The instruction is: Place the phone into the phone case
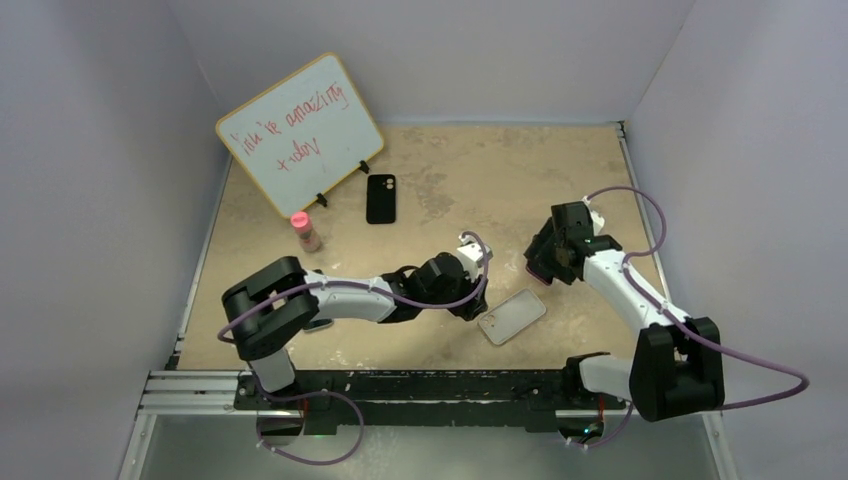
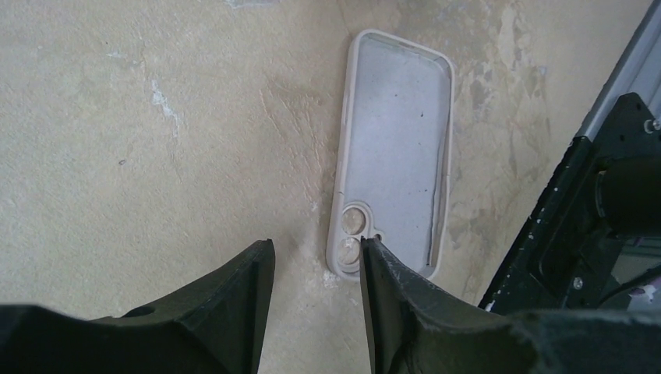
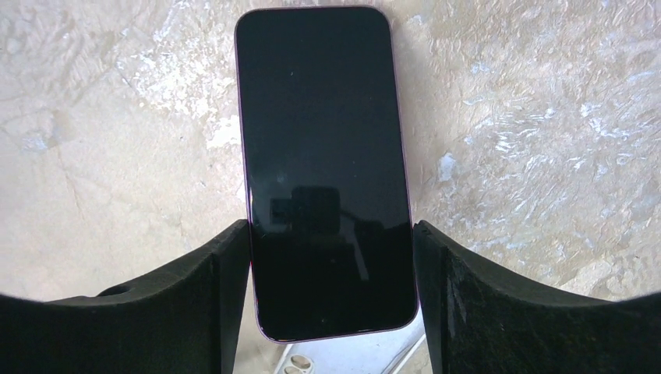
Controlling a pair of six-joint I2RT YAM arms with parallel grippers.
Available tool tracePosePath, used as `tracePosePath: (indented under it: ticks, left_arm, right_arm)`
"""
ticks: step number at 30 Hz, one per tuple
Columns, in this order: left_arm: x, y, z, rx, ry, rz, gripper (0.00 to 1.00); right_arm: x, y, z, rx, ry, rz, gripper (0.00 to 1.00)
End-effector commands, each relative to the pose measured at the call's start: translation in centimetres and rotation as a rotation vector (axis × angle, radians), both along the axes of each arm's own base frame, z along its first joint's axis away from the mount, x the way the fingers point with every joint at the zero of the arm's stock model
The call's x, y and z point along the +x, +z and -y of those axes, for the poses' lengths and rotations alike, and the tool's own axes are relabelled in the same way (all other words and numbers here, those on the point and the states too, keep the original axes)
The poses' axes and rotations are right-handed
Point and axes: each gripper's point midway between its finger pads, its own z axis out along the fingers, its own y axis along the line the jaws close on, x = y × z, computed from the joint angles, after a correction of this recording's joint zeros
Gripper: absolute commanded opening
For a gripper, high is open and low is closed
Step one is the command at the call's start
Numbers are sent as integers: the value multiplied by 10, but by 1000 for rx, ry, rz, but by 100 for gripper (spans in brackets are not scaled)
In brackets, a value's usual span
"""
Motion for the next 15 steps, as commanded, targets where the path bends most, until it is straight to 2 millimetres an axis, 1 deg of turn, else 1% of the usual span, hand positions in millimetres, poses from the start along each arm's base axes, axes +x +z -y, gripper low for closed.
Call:
tracePosePath:
  ticks: [1, 7, 11, 15]
  left_arm:
    - [8, 15, 27, -65, -29, 65, 45]
    - [1, -7, 37, -42, -67, 43, 43]
    - [0, -18, 38, -15, -66, 35, 41]
    - [-2, -27, 35, 17, -63, 28, 39]
  right_arm:
    - [0, 13, -2, 8, 18, 42, 48]
    - [-1, 19, -5, 29, 28, 77, 47]
    - [-3, 10, -5, 29, 32, 59, 46]
    - [-5, 0, -7, 31, 41, 36, 46]
